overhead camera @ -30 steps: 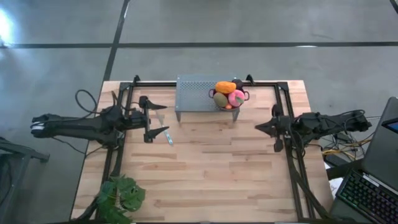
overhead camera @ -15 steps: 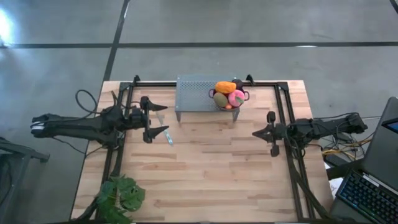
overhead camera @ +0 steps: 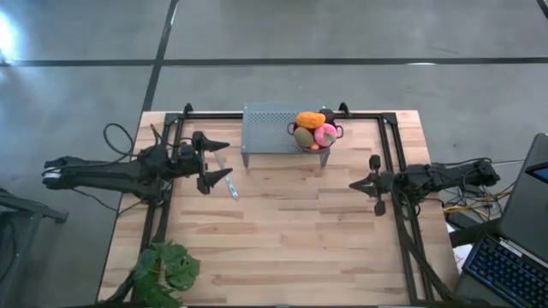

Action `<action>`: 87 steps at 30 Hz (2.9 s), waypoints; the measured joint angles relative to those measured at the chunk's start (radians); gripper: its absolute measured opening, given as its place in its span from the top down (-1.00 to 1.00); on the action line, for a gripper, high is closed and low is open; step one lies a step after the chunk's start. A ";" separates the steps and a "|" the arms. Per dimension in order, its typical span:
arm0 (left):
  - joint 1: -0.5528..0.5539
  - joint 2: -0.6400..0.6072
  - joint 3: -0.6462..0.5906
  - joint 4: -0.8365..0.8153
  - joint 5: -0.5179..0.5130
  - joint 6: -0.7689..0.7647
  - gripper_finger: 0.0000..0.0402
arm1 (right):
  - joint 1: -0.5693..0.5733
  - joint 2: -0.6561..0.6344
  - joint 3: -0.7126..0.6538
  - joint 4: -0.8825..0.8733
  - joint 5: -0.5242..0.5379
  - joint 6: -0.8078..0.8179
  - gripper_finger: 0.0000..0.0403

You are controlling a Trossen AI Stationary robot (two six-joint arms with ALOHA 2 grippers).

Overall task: Pick & Place Fruit
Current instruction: Put the knife on the shelf

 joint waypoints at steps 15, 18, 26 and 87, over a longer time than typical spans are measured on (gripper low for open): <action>-0.002 0.008 0.028 -0.023 -0.009 -0.013 -0.98 | 0.000 0.001 -0.008 -0.001 0.000 0.083 0.96; -0.002 0.019 0.079 -0.115 -0.004 0.004 -0.98 | 0.000 0.001 -0.008 -0.001 0.000 0.067 0.96; -0.038 0.117 0.249 -0.543 0.018 0.115 -0.98 | 0.000 0.002 -0.008 -0.001 0.000 0.060 0.96; -0.008 0.876 0.582 -1.333 -0.163 -1.629 -0.86 | 0.000 0.007 -0.008 -0.001 -0.001 0.061 0.96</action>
